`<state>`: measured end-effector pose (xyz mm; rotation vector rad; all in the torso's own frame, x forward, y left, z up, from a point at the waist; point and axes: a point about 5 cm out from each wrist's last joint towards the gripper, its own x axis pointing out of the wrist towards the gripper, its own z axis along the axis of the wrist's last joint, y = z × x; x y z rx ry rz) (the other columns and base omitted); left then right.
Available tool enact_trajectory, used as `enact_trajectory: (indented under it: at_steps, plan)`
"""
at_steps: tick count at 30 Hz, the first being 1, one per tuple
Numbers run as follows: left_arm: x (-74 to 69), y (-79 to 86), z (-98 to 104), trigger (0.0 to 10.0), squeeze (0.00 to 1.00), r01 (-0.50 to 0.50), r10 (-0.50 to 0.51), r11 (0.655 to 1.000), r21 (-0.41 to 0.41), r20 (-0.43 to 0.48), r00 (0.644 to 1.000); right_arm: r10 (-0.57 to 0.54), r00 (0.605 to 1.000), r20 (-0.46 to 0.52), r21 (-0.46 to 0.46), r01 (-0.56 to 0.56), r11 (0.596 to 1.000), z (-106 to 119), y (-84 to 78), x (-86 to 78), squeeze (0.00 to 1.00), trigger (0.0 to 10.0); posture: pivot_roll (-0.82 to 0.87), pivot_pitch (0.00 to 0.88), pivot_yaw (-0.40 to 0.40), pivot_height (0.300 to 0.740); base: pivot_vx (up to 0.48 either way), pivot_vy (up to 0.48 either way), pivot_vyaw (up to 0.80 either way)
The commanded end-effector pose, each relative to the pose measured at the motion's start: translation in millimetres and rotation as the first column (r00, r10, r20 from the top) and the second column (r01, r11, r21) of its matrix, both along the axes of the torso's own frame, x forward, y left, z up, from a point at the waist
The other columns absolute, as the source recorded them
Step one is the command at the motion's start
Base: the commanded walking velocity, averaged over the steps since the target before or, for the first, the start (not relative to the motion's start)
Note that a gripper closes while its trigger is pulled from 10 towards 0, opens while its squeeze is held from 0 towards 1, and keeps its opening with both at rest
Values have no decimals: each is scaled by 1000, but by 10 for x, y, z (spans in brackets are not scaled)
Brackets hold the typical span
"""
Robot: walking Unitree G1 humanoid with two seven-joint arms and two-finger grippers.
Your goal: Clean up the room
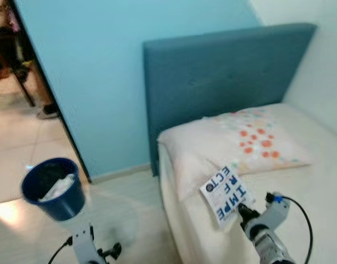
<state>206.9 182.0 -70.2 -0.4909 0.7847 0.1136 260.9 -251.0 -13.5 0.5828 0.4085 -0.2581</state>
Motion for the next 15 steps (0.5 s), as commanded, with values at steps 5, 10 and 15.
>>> enact_trajectory:
  at_steps: [5,10,15]
  plan:
    - [-66,45,-32,10000,0,0,0,1000,11,-22,1000,62,997,-37,140,-56,989,-119,216,-47,0,10000,-112,82,-12,740,0,0,0]
    - [-93,81,-40,10000,0,2,-2,1000,20,-26,1000,92,993,-78,230,-72,971,-187,342,-80,0,10000,-102,88,-7,740,0,0,0]
    - [-110,97,-46,10000,0,6,-5,1000,24,-29,1000,94,990,-106,211,-70,975,-200,355,-82,0,10000,-95,99,-2,735,0,0,0]
